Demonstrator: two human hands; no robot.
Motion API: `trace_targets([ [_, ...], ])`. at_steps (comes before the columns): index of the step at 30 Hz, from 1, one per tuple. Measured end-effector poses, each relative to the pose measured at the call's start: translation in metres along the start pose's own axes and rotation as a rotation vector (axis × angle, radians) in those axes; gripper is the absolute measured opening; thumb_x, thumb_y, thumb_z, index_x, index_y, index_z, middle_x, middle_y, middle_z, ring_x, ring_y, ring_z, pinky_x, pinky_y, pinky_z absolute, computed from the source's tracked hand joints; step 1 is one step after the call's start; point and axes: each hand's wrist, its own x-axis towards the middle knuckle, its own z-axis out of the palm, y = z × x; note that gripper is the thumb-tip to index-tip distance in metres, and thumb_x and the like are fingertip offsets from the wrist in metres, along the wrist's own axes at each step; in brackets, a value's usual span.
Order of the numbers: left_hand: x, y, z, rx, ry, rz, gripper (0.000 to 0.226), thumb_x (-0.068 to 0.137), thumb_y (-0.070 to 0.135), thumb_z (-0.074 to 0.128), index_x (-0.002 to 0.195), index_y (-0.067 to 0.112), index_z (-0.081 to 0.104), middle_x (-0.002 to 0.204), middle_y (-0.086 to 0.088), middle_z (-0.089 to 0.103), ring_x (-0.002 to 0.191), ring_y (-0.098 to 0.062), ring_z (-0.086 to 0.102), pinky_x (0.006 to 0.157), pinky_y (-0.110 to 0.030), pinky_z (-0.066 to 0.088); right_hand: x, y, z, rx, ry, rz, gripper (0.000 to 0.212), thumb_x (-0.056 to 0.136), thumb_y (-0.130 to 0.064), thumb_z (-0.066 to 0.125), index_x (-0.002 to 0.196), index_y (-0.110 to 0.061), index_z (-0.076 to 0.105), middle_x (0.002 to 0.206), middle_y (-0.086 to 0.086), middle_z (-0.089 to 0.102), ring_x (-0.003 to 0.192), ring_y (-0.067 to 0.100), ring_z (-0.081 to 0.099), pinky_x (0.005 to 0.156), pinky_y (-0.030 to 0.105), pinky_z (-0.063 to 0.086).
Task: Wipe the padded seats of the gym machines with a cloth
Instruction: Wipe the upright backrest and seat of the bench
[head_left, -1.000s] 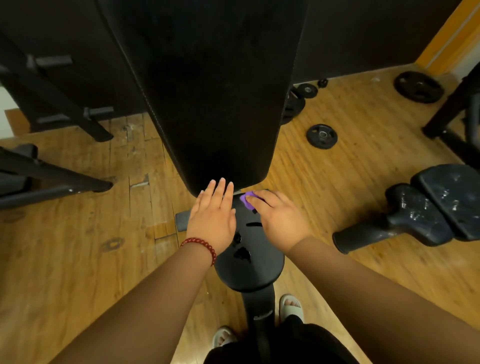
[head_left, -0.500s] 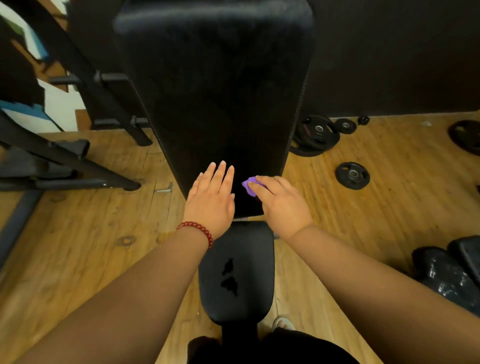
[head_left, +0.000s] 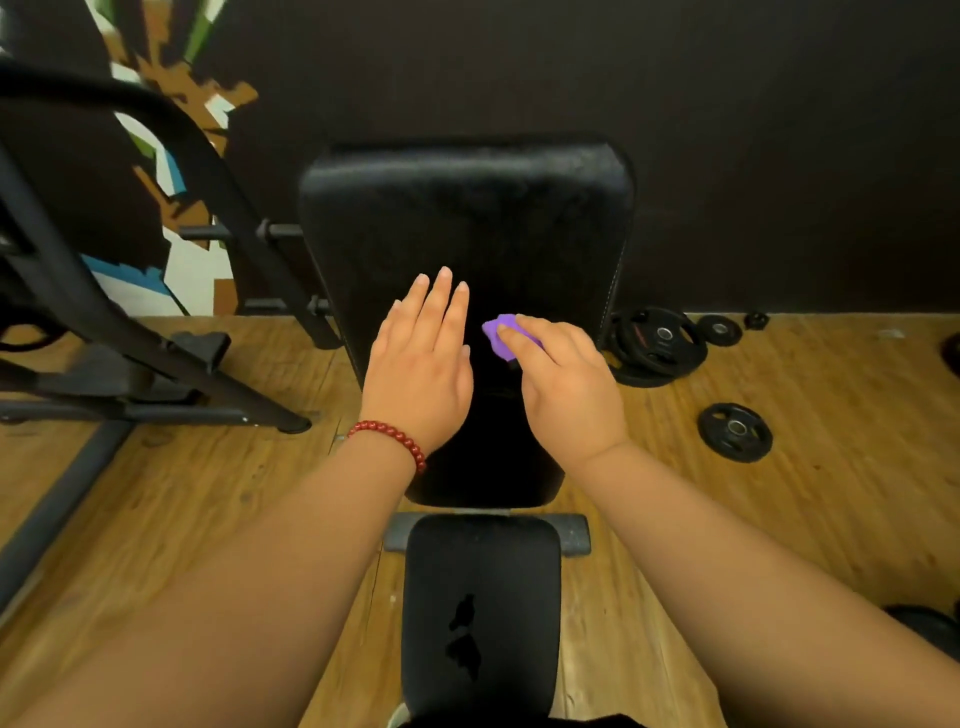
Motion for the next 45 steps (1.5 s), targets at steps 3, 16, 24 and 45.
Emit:
trace_targets([
  [3,0.02,-0.017,-0.02,0.01,0.074,0.007,0.058,0.099,0.027,0.042,0.152,0.01,0.024,0.159,-0.01,0.02,0.148,-0.026,0.014,0.116,-0.036,0.005,0.025,-0.006,-0.004,-0.029,0.071,-0.032,0.042,0.089,-0.006,0.041,0.124,-0.003,0.062,0.12,0.013,0.065,0.105,0.031,0.06,0.089,0.039,0.054],
  [16,0.068,-0.082,-0.063,-0.107,0.209,-0.045,0.06,0.101,0.028,0.038,0.154,0.013,0.014,0.162,-0.005,0.009,0.149,-0.021,0.004,0.116,-0.032,-0.002,0.102,-0.037,-0.003,-0.098,0.27,-0.096,0.046,0.082,0.009,0.054,0.125,-0.004,0.062,0.12,0.012,0.065,0.104,0.03,0.061,0.09,0.037,0.051],
  [24,0.095,-0.114,-0.067,-0.268,0.197,-0.076,0.057,0.103,0.03,0.033,0.154,0.015,0.014,0.162,-0.001,0.01,0.149,-0.017,0.006,0.117,-0.032,0.008,0.183,-0.056,-0.011,-0.109,0.163,-0.198,0.044,0.085,-0.006,0.039,0.118,-0.009,0.067,0.117,0.009,0.068,0.103,0.029,0.064,0.083,0.045,0.055],
  [45,0.112,-0.133,-0.039,-0.631,0.272,-0.024,0.051,0.099,0.022,0.038,0.149,0.009,0.033,0.151,-0.005,0.04,0.136,-0.021,0.039,0.109,-0.029,0.03,0.209,-0.032,-0.028,0.035,-0.242,-0.084,0.046,0.084,0.006,0.056,0.122,-0.017,0.067,0.125,-0.011,0.059,0.123,0.007,0.051,0.106,0.005,0.027],
])
